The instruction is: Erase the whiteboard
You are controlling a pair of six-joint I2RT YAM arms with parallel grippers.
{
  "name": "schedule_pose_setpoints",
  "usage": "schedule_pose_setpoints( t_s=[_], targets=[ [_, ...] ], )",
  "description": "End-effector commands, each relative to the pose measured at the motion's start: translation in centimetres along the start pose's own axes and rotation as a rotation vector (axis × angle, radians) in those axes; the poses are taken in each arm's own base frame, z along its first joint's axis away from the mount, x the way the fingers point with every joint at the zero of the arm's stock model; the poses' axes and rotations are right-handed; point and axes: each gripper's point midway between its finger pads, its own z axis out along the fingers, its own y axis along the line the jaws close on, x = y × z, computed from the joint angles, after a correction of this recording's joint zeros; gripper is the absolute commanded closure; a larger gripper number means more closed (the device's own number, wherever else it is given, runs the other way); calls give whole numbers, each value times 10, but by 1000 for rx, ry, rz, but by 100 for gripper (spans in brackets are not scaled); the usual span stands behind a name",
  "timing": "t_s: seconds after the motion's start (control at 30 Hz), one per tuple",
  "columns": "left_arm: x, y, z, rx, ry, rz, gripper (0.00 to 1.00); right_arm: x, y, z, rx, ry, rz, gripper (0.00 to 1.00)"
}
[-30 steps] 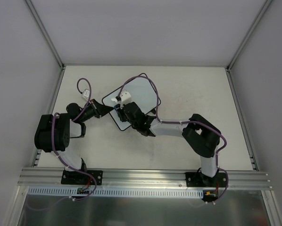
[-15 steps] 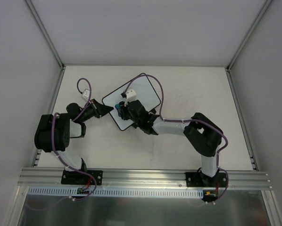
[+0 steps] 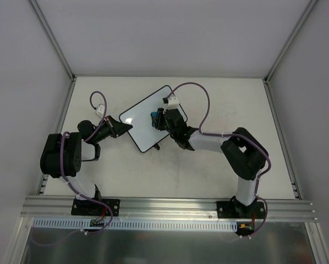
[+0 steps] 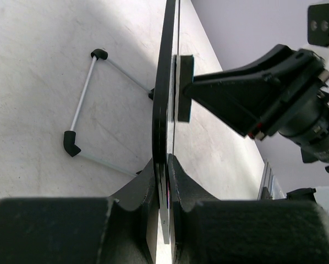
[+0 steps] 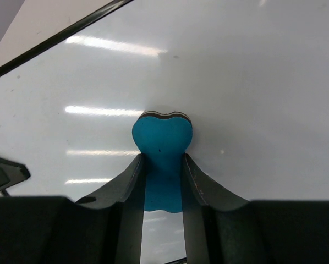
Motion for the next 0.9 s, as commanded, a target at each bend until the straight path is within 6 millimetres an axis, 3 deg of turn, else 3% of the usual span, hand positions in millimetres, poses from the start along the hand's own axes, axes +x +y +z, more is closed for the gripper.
schedule_pose_setpoints(
  t_s=[0.0, 0.1, 0.37, 0.57, 0.87],
  targets=[
    [-33, -45, -2, 184, -125, 355, 100, 39, -71, -1, 207, 106, 27, 100],
    [-34, -45, -2, 183, -127, 356, 100, 39, -93, -2, 246, 108, 100, 100],
    [-33, -45, -2, 182, -126, 355, 100, 49, -128, -5, 319, 130, 227, 100],
    [-34, -44, -3, 180, -128, 355, 100, 63, -165, -17, 434, 130, 373, 100],
    [-33, -45, -3, 183, -127, 356, 100, 73, -195, -35, 549, 111, 496, 100]
  ],
)
